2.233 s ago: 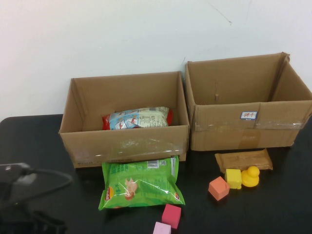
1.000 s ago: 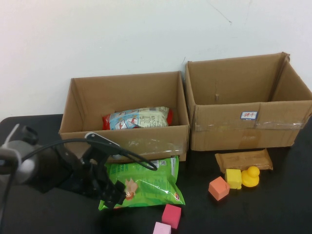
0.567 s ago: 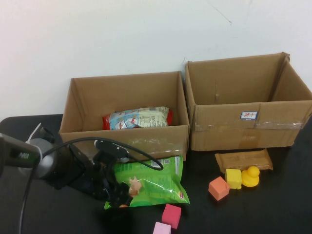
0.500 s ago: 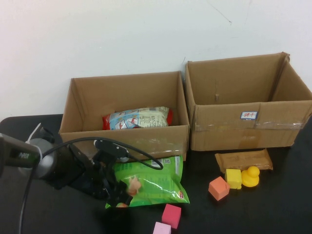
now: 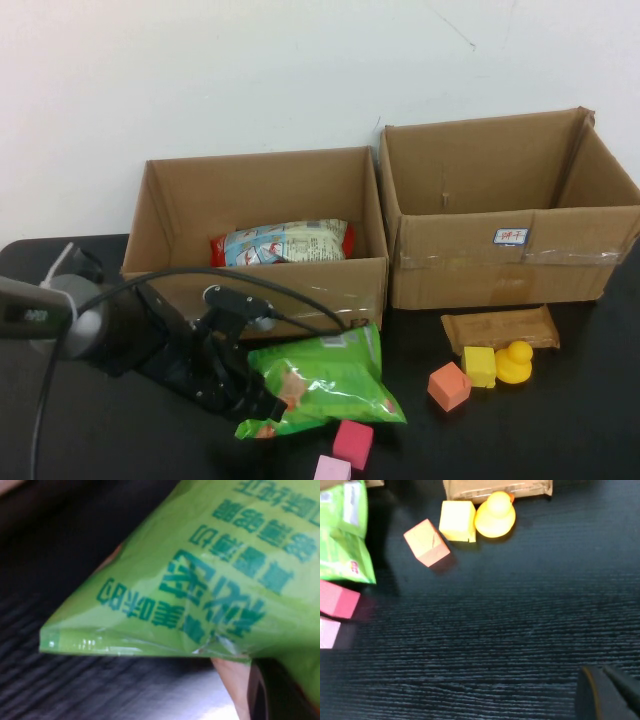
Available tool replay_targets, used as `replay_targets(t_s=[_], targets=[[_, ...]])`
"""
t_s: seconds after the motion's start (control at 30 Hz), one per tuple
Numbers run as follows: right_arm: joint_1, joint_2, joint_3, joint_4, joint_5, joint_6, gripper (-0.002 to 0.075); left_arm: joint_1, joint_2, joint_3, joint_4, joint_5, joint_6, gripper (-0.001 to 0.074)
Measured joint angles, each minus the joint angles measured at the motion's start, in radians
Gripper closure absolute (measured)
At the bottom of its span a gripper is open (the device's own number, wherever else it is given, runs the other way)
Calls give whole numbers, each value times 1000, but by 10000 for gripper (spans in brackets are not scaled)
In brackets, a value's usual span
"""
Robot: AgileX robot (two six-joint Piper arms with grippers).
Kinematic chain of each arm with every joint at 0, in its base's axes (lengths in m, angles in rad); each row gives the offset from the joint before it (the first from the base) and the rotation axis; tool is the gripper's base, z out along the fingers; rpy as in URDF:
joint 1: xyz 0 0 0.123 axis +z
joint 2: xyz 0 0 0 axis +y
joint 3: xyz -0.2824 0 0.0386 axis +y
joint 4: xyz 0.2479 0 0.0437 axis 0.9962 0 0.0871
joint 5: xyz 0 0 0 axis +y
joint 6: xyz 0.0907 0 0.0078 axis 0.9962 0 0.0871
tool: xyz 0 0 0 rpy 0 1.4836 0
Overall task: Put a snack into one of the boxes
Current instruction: Pick up the potato chip
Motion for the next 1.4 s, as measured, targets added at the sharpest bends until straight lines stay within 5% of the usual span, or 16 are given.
replay_targets(t_s=[0.73,1.23,1.4], targets=[[0,0,0,19,0,0,729,7,-428,7,19,210,-11,730],[0,0,0,35,-2,0,729,50,-565,8,-93,-321,8,735],[0,0,0,38,-4,0,729,50,-551,-41,-103,-304,18,735]])
